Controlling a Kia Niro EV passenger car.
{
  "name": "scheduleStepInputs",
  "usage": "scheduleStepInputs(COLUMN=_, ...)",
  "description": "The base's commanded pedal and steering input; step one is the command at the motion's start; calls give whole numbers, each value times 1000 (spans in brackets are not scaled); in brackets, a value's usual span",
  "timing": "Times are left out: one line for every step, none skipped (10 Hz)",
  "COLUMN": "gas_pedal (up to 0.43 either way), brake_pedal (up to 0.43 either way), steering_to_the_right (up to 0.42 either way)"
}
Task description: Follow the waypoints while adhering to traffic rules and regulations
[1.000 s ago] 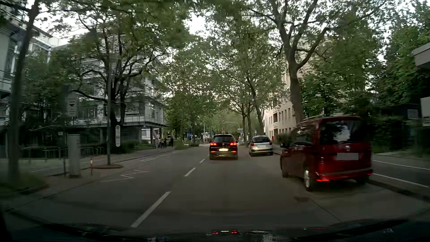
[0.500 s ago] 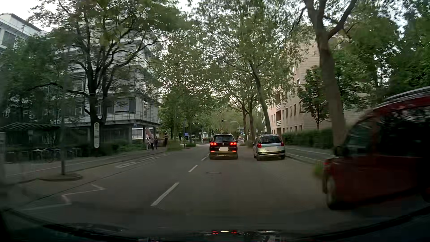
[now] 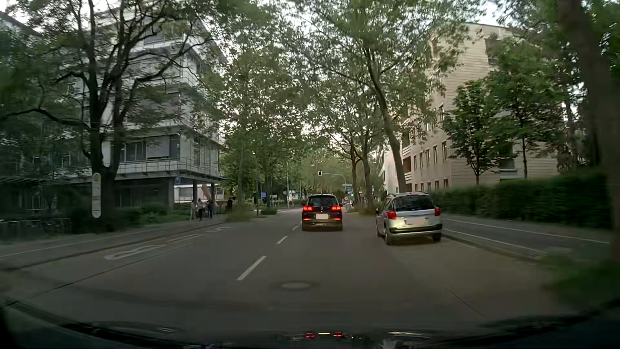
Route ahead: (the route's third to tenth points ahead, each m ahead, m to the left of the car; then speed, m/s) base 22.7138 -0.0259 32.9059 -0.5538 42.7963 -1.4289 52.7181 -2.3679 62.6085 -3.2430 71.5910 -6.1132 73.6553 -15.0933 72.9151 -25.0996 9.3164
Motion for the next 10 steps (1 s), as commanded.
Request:
scheduleStepInputs(gas_pedal=110, brake_pedal=0, steering_to_the_right=3)
scheduleStepInputs(gas_pedal=110, brake_pedal=0, steering_to_the_right=3)
scheduleStepInputs(gas_pedal=110, brake_pedal=0, steering_to_the_right=3)
scheduleStepInputs(gas_pedal=110, brake_pedal=0, steering_to_the_right=3)
scheduleStepInputs(gas_pedal=110, brake_pedal=0, steering_to_the_right=3)
scheduleStepInputs(gas_pedal=110, brake_pedal=0, steering_to_the_right=3)
scheduleStepInputs(gas_pedal=110, brake_pedal=0, steering_to_the_right=3)
scheduleStepInputs(gas_pedal=110, brake_pedal=0, steering_to_the_right=2)
scheduleStepInputs(gas_pedal=110, brake_pedal=0, steering_to_the_right=2)
scheduleStepInputs(gas_pedal=110, brake_pedal=0, steering_to_the_right=2)
